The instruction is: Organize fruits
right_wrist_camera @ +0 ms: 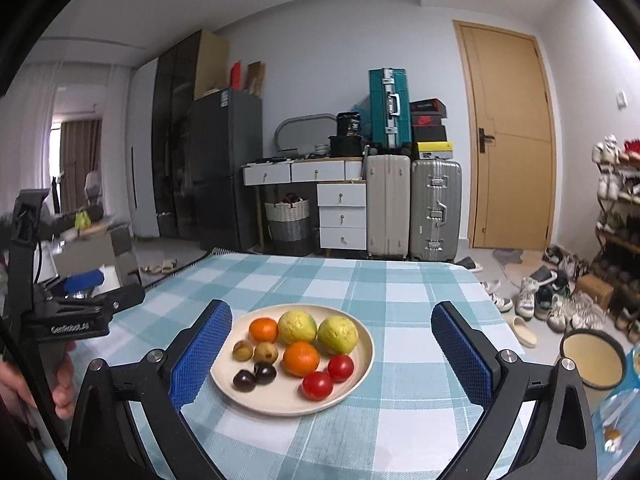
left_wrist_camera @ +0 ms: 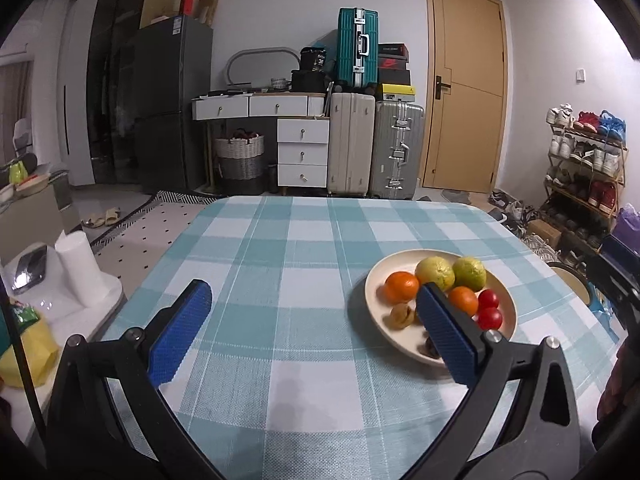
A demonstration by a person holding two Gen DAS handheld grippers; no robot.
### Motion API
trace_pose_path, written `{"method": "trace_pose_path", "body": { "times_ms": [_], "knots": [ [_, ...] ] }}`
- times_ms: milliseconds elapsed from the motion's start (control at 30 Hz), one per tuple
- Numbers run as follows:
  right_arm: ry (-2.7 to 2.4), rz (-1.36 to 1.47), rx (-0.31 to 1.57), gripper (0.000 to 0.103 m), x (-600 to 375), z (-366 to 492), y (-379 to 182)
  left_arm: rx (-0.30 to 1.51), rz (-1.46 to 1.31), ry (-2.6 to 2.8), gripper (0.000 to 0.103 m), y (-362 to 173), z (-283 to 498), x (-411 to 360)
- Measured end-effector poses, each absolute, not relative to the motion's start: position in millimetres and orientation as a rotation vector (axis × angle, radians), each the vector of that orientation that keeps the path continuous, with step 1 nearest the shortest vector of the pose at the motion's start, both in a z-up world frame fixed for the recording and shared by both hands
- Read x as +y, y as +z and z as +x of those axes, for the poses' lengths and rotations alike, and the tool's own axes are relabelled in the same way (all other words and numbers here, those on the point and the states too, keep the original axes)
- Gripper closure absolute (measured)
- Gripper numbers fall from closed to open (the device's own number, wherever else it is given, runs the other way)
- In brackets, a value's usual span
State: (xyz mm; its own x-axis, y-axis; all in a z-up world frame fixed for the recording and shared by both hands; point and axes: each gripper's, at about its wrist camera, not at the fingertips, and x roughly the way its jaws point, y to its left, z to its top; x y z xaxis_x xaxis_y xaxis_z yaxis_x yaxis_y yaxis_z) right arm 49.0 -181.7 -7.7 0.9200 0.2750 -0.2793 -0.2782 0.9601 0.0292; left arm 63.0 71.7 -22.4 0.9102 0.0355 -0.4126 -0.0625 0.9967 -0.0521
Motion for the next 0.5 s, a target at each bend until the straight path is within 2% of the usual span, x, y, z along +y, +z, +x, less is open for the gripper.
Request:
{"method": "trace_pose_path", "body": {
  "times_ms": [500],
  "knots": [
    [0.284,-0.011,0.332,0.001,-184,57,-35,0.352,-0.082,0.060,0.001,-50,67,78]
  ]
}}
